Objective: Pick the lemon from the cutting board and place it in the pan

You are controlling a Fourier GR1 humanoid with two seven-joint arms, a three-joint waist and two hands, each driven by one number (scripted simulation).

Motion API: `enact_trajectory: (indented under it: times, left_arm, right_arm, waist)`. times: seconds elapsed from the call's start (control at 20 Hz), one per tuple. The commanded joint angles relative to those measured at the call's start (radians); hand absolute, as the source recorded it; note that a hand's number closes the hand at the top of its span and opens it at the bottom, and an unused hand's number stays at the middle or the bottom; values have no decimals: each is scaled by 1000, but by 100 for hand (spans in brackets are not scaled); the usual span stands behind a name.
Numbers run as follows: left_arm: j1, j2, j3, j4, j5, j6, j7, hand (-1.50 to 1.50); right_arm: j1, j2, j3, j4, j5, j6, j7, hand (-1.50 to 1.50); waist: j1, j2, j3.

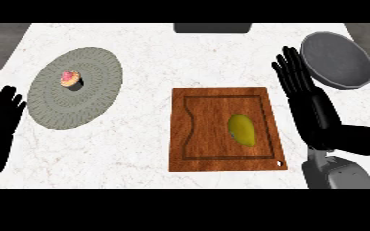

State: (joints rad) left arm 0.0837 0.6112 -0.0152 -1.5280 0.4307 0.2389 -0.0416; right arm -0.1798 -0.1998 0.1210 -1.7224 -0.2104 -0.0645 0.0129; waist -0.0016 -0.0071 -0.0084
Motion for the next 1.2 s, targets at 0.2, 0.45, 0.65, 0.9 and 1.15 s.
enact_trajectory:
  times: [0.2, 0.45, 0.65, 0.9, 1.15]
  left_arm:
    - [-134, 3, -171, -97, -107, -69, 55, 0]
    - [-183, -33, -255, -88, -124, -98, 111, 0]
    - [-185, -104, -314, -118, -205, -41, 159, 0]
    - [-228, -135, -282, -32, -205, -85, 144, 0]
    - [-267, -166, -310, -42, -239, -60, 190, 0]
  right_arm:
    - [-159, -133, -51, 307, 31, 38, 280, -150]
    - [-93, -269, 98, 401, 459, -96, 249, 150]
    - [16, -131, 85, 410, 467, -239, 166, -150]
    - [-60, -255, 173, 297, 492, 29, 418, -150]
    - [-238, -331, 220, 265, 511, 253, 669, -150]
  waist:
    - [13, 27, 8]
    - [-8, 23, 9]
    - [-2, 7, 9]
    - [-2, 5, 7]
    - [8, 5, 7]
